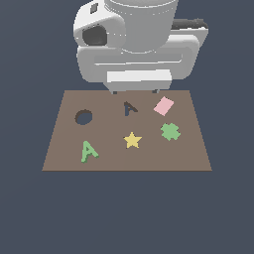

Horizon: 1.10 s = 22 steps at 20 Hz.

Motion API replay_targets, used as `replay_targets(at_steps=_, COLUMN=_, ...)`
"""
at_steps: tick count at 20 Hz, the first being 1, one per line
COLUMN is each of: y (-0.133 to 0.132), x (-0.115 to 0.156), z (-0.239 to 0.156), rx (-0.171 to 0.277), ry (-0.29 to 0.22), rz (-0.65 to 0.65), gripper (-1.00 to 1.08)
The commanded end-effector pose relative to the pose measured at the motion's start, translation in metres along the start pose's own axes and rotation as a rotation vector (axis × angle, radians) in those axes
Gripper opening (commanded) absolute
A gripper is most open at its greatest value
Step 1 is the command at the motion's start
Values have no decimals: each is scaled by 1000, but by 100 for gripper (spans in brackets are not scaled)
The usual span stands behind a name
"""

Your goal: Insert a designated object into the corresponding slot on a board.

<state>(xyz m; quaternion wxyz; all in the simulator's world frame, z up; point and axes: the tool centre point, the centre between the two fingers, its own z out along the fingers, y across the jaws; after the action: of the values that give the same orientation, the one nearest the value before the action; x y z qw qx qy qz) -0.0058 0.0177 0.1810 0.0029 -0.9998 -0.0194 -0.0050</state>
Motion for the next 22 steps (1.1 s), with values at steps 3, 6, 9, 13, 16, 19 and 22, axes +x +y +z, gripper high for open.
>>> replay_targets(at_steps=3, y=1, x=0, z=1, rx=0, ry=0, rz=-2, gripper=100)
replay_targets(at_steps=6, y=4, x=2, z=4, rx=0, ry=0, rz=-10, gripper=100)
replay_targets(at_steps=9, y=11, x=4, z=9, rx=0, ry=-1, rz=-25, gripper=100)
replay_targets(at_steps=13, y=25, x=11, z=22, rx=-1, ry=-2, rz=-57, gripper=100)
replay_targets(at_steps=16, y=39, x=17, z=34, rx=-1, ry=-3, rz=-89, gripper=100)
replay_targets(at_steps=19, y=55, x=26, z=49, rx=-1, ry=-4, rz=-127, gripper=100)
replay_targets(at_steps=22, y=71, x=36, z=64, rx=-2, ry=-5, rz=-169, gripper=100)
